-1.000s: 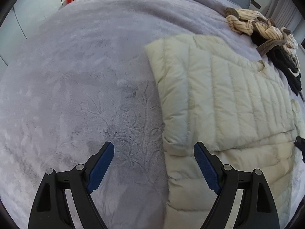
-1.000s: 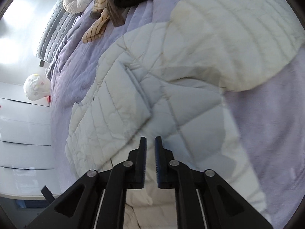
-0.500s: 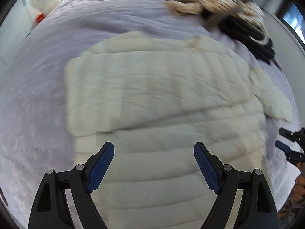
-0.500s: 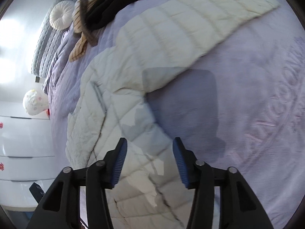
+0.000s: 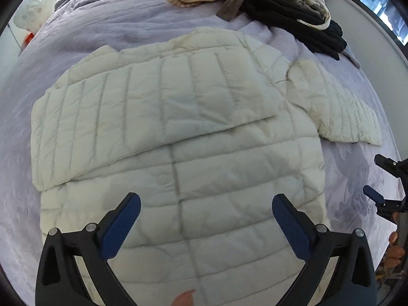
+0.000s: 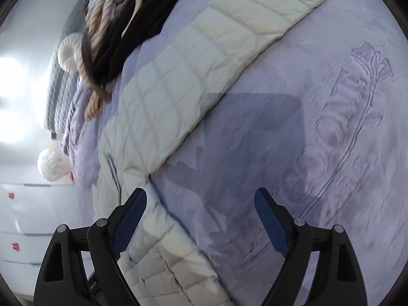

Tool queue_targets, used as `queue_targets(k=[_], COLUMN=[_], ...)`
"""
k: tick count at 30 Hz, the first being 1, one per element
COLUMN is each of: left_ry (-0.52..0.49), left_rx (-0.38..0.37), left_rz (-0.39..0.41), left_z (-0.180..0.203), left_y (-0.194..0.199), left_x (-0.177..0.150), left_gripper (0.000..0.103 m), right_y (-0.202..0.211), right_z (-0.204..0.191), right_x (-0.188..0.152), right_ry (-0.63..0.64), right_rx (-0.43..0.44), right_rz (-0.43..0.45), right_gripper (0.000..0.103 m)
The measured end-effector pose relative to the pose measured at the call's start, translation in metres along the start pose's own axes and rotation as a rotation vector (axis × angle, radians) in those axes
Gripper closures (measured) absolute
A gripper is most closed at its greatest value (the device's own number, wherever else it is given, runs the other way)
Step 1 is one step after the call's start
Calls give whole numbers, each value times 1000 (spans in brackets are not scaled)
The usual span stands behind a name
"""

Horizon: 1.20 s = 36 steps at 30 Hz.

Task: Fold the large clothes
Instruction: 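Grasp the other sleeve with the right tool and fold it across the body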

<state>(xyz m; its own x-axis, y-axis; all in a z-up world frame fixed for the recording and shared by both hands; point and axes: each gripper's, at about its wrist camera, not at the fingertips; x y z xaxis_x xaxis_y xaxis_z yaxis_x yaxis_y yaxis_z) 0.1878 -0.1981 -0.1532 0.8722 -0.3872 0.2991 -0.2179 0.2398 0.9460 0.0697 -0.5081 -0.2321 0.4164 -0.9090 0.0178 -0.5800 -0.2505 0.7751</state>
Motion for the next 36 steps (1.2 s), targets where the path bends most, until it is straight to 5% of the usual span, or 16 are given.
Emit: queue_targets(k=[10,16,27,29,30,31,36], left_ry=[-29,-27,-1,13,18,23,62], left_rx=[37,23,20,19,24,31,73], left_rz=[-17,-18,10,22,29,37,78], left_z=[37,45,47,42,38,33,2], left_y=[-21,-23,-17,-16,-14,-13,-6], left_x=[16,23,42,45,46,47,50], left_gripper=[0,0,0,0,0,0,0], right_y=[15,0,-32,-35,-37,-38,-29], right_z=[26,64,62,60,59,58,39], right_x=[61,102,138,136,135,134,133], right_ry=[-45,-250,-340,-368,-381,-397,-384], right_rx=[-7,220,413,431,431,429,454], right_rz=[144,107,85,80,71,63,93], right_gripper=[14,14,16,41,72,91,94])
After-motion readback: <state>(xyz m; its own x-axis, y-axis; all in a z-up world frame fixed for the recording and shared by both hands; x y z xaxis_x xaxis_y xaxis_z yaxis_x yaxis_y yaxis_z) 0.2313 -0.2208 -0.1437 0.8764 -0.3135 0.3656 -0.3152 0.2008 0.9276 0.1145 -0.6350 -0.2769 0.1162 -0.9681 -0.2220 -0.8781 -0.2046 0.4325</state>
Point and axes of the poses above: each gripper's, at about its wrist camera, not at the fingertips, and y roughly against the way its jaws point, z to its right, x to its top
